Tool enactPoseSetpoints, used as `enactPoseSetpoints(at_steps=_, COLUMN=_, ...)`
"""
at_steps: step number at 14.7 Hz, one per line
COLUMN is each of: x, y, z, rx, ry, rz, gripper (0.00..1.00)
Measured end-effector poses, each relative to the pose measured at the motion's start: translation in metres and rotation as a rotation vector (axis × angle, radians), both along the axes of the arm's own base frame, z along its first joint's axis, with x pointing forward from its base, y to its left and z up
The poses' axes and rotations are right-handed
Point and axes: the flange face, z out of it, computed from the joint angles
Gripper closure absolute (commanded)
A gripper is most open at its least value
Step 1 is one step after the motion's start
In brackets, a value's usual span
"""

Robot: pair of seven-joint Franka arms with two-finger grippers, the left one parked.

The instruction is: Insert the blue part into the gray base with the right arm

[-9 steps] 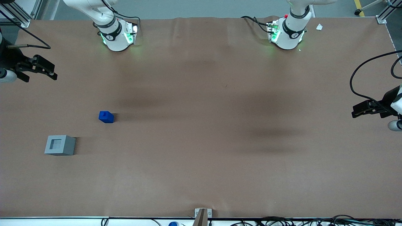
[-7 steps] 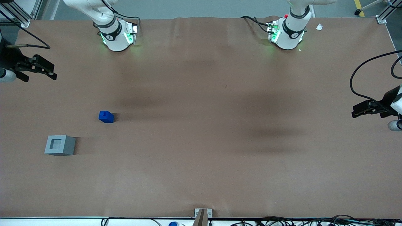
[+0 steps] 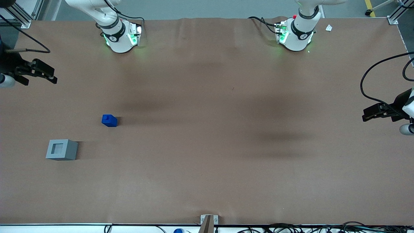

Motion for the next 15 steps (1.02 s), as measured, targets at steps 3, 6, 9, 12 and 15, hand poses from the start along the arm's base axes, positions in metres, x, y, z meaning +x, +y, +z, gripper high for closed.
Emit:
enactPoseSetpoints(at_steps=3, x=0.013, y=-0.011, z=-0.057, rx=-0.002, ry=0.064, rz=-0.020, gripper=0.00)
enactPoseSetpoints(at_steps=6, x=0.012, y=-0.009, z=-0.114, rx=-0.002, ry=0.096, rz=-0.019, gripper=0.00)
enactPoseSetpoints(at_steps=9, x=0.004, y=-0.002, z=-0.179, rx=-0.003, ry=0.075, rz=-0.008, gripper=0.00)
enactPoseSetpoints(at_steps=12, x=-0.011, y=0.011, z=-0.235, rx=-0.006, ry=0.020, rz=0.015, gripper=0.03)
enactPoseSetpoints(at_steps=15, x=-0.024, y=0.019, z=-0.271, rx=-0.009, ry=-0.054, rz=0.029, gripper=0.07)
